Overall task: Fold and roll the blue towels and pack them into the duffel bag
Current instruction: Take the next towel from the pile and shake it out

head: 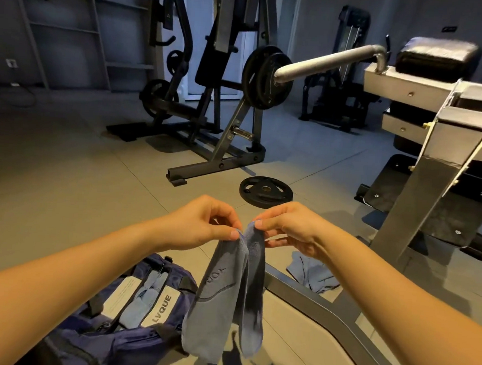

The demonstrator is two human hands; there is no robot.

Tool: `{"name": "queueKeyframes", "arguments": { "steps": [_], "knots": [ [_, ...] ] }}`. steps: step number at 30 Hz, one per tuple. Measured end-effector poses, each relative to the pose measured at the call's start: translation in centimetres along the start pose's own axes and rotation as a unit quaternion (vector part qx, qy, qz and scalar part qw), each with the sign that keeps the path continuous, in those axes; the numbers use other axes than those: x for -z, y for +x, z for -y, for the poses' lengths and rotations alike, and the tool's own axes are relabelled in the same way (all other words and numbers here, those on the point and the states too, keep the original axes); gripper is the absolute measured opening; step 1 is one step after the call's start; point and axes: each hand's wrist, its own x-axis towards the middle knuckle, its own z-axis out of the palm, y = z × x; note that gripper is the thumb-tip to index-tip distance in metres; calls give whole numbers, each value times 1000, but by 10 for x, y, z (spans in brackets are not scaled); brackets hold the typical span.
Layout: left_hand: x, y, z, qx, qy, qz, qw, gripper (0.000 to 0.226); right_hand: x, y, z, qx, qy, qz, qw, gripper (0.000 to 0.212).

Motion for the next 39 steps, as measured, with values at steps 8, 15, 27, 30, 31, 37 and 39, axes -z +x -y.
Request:
{"name": "queueKeyframes", "arguments": {
  "steps": [8,15,27,30,31,37,39],
  "knots": [
    [-11,5,1,-28,18,-74,997,1,-21,-6,7,0,32,52,998,13],
    [-12,7,6,-18,27,-111,993,6,-20,-8,9,9,77,31,996,12],
    [-18,8,5,-9,10,-177,984,16,-18,-9,11,65,9,50,997,15],
    [-18,7,2,9,-51,-174,983,18,-12,-10,11,75,23,60,995,15],
    [-18,7,2,14,-76,-167,983,18,-10,-10,10,76,26,66,995,13],
    [-19,5,4,24,-143,-108,984,9,-3,-9,9,96,22,70,993,12],
    [-24,5,8,31,-127,-89,987,7,2,-11,10,111,21,32,993,16]
  ]
}}
